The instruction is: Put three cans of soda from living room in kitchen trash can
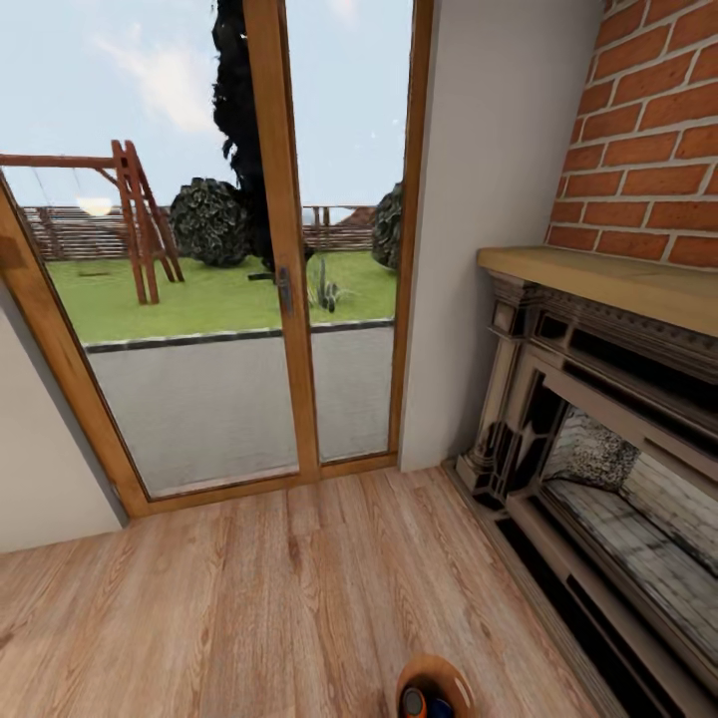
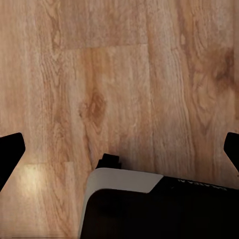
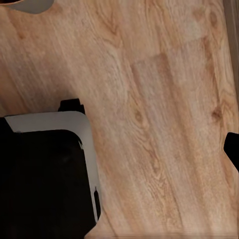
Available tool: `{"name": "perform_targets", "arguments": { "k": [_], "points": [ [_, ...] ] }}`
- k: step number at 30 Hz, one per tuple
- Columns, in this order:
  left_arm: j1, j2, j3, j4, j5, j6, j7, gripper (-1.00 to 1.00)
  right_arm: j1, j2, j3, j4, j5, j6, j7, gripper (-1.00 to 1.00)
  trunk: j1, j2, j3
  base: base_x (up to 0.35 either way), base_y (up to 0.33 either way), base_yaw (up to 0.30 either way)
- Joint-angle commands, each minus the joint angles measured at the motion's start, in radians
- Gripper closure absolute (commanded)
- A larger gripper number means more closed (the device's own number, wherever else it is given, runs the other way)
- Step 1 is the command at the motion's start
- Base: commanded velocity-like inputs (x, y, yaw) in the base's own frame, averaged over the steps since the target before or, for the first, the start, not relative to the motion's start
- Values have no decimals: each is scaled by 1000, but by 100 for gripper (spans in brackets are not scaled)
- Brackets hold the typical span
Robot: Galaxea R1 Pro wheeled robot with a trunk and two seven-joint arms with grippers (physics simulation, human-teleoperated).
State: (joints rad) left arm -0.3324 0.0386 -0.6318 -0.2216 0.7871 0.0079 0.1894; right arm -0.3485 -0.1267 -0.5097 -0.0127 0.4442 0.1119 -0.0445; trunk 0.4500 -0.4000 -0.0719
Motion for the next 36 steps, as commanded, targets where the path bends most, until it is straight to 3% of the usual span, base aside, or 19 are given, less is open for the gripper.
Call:
{"name": "perform_targets", "arguments": {
  "k": [1, 14, 24, 36],
  "points": [
    [4, 0, 0, 0, 0, -1, 0, -100, 4, 0, 0, -1, 0, -1, 0, -100, 0, 0, 0, 0, 0, 0],
    [75, 2, 0, 21, 0, -48, -4, -100, 48, 0, 0, -1, 1, -3, 0, -100, 0, 0, 0, 0, 0, 0],
    [88, 17, 0, 66, 0, -80, -128, -100, 56, 0, 0, 2, 2, -4, 0, -100, 0, 0, 0, 0, 0, 0],
    [106, 53, 0, 73, 0, -89, -202, -100, 57, -1, 1, 3, 2, -4, 0, -100, 0, 0, 0, 0, 0, 0]
  ]
}}
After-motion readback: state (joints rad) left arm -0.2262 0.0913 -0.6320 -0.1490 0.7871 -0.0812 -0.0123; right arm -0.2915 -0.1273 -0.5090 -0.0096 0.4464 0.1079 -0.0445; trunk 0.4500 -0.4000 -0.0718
